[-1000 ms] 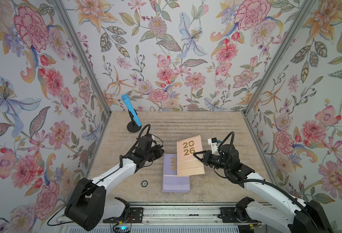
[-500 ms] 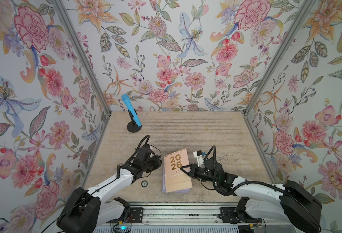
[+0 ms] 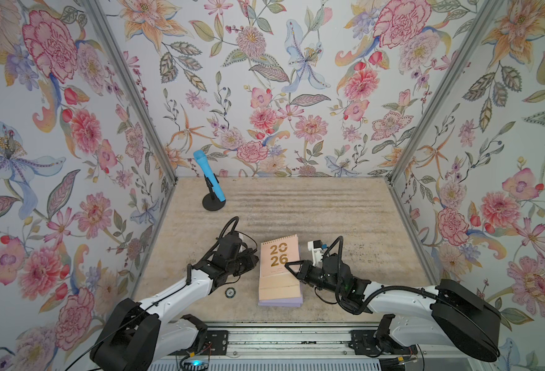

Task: Stack the calendars
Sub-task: Place the calendar at the calendar.

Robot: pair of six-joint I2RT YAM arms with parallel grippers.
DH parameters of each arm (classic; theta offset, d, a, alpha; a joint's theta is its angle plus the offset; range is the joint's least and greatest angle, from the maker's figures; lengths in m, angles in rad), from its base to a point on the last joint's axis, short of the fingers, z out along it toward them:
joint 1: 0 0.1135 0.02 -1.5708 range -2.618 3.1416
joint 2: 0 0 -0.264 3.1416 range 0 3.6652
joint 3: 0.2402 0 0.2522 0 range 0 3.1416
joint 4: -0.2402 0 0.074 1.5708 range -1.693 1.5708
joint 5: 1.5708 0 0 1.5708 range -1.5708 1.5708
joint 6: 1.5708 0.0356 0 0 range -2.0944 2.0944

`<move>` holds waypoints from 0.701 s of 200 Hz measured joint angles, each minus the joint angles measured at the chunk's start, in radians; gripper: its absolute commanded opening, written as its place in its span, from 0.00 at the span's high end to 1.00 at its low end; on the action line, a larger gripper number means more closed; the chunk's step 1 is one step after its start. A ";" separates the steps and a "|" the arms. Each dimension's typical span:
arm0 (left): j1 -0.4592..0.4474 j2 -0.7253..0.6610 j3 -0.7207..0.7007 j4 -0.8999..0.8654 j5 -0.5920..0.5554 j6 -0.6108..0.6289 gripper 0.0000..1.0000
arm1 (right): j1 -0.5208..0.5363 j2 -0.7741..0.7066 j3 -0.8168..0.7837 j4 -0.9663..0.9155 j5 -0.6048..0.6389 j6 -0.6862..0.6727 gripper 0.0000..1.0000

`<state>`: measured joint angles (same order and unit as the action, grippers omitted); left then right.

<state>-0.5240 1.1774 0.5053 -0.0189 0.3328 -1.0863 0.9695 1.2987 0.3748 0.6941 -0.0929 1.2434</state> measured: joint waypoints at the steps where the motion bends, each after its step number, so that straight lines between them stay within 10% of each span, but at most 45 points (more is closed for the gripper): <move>1: 0.000 0.001 0.000 0.000 0.000 0.000 1.00 | 0.000 0.001 0.000 0.000 0.000 0.001 0.94; 140: 0.000 0.014 -0.001 0.022 0.000 -0.003 1.00 | 0.000 -0.007 -0.033 -0.010 0.024 0.014 0.70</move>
<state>-0.5240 1.1915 0.5041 0.0032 0.3332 -1.0897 0.9691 1.2919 0.3420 0.6838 -0.0692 1.2579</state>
